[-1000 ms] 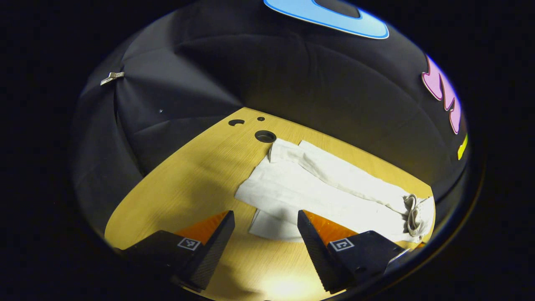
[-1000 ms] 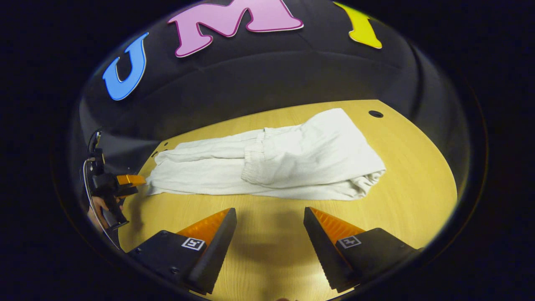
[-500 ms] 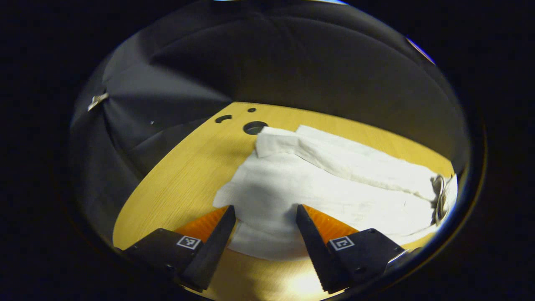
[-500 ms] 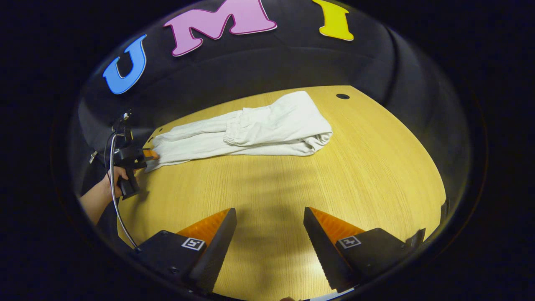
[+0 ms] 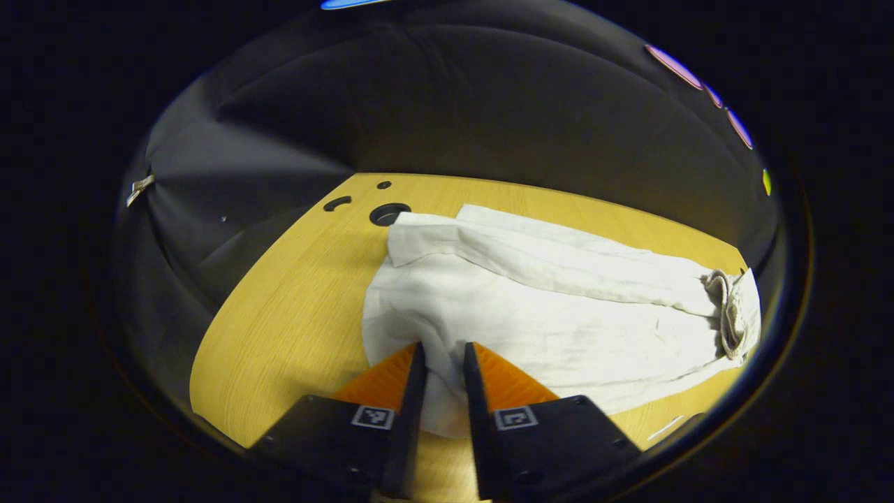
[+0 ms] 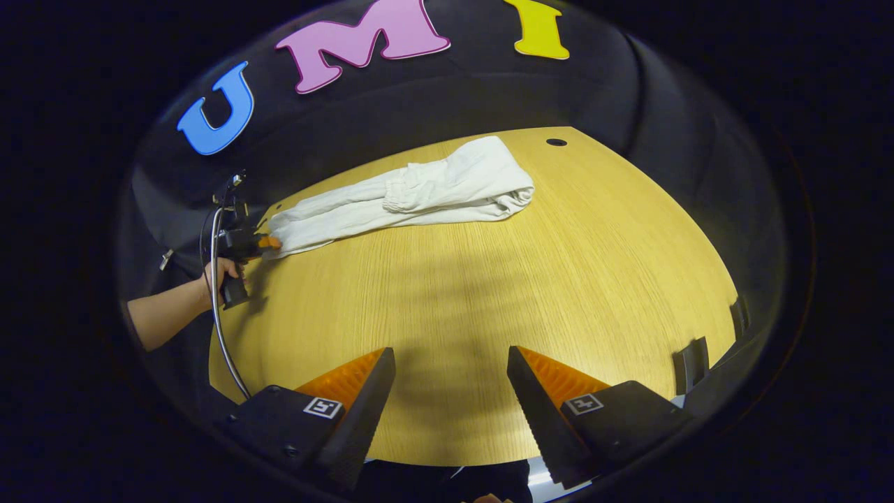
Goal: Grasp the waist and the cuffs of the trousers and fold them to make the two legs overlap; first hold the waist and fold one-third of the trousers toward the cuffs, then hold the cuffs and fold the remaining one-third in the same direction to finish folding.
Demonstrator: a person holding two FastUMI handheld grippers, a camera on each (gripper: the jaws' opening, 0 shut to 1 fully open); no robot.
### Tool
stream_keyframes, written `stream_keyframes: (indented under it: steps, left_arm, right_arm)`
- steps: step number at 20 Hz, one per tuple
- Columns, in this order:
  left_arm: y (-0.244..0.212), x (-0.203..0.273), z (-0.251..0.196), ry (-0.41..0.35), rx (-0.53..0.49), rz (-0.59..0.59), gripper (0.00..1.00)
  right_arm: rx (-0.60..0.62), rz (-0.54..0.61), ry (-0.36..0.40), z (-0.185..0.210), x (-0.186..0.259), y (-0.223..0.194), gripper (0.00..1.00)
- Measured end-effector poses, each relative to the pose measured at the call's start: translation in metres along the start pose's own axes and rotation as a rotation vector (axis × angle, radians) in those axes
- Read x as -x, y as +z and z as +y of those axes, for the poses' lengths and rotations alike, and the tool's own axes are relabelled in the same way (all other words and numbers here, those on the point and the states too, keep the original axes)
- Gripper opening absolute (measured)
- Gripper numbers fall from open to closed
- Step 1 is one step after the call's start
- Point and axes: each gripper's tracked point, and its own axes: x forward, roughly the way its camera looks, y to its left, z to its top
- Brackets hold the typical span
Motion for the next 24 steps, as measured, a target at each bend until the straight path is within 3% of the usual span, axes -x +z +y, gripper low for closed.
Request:
stream_keyframes:
  steps: [4, 6, 12, 16, 24]
  left_arm:
    - [-0.002, 0.002, -0.007, -0.026, -0.002, -0.003, 0.12]
    - [-0.002, 0.004, -0.008, -0.049, -0.002, 0.002, 0.07]
    - [0.01, 0.022, -0.015, -0.097, 0.173, -0.032, 0.05]
    - [0.053, 0.051, -0.035, -0.161, 0.166, -0.12, 0.05]
    - [0.128, 0.118, -0.115, -0.195, 0.209, -0.256, 0.05]
  right_arm:
    - [-0.012, -0.059, -0.026, -0.005, 0.009, 0.019, 0.99]
    - [0.007, -0.082, -0.047, -0.012, 0.016, 0.025, 0.99]
    - [0.023, -0.124, -0.086, -0.033, 0.026, 0.036, 0.99]
    - [0.026, -0.155, -0.102, -0.055, 0.024, 0.049, 0.99]
    - [0.096, -0.144, -0.069, -0.109, 0.015, 0.065, 0.99]
